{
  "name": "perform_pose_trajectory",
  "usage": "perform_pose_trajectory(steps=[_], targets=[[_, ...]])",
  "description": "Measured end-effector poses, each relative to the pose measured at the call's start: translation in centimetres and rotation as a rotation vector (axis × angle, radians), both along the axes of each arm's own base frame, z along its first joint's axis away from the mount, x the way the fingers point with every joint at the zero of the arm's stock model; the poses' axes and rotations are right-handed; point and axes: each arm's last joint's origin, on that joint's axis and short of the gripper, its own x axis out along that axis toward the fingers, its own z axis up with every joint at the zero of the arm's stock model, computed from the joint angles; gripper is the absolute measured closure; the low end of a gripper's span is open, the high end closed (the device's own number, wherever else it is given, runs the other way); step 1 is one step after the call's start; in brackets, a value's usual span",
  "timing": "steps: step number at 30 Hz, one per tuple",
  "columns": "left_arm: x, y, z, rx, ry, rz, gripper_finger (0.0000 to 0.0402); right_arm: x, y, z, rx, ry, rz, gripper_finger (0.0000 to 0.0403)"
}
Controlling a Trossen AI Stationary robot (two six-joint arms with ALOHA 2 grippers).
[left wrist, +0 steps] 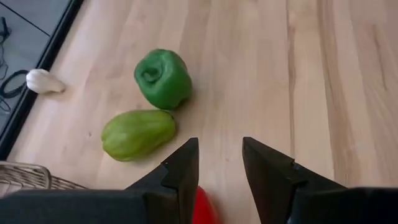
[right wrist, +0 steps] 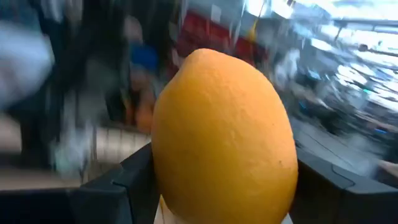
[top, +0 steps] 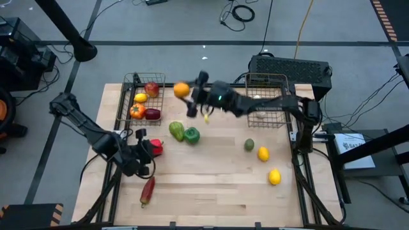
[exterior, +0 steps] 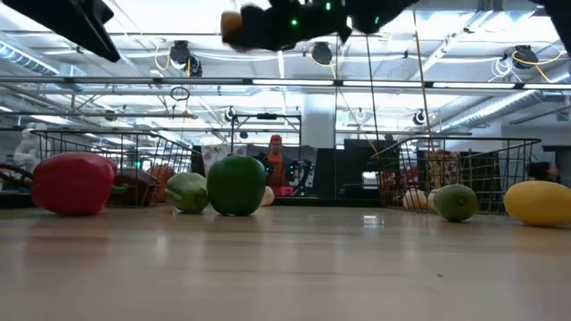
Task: Sort produce into baskets
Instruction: Put the left lemon into the left wire basket, then put the green bell pepper into the right wire basket
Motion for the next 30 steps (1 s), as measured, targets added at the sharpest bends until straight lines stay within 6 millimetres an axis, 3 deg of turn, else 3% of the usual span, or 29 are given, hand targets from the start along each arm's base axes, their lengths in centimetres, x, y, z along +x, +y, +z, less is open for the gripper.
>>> perform_pose_trajectory(steps=[4,9,15,20,24,30], targets=[[-0.4,-0.4,-0.3,-0.014,-0.007,0.002,0.0269,0.9,-4.0,-0.9,0.158,-0.177,0.075,0.0143],[-0.5,-0.6,-0.2,0.007,-0.05,0.027,0.0269,4.5,-6.6,-3.8,0.28,-0.106,0.09,0.0143],[-0.6,-0.6,-0.2,0.012,-0.052,0.027,0.0269,9.8,-6.6,-6.8,0.325,0.013,0.121,0.0143],[-0.6,-0.6,-0.2,0.013,-0.05,0.027,0.0269,12.7,-6.1,-8.2,0.338,0.052,0.138,0.0138],[-0.6,-0.6,-0.2,0.015,-0.048,0.025,0.0269,13.7,-5.9,-9.4,0.377,0.085,0.141,0.0113],[-0.6,-0.6,-0.2,0.015,-0.048,0.023,0.0269,13.3,-6.0,-9.4,0.425,0.167,0.126,0.0065]])
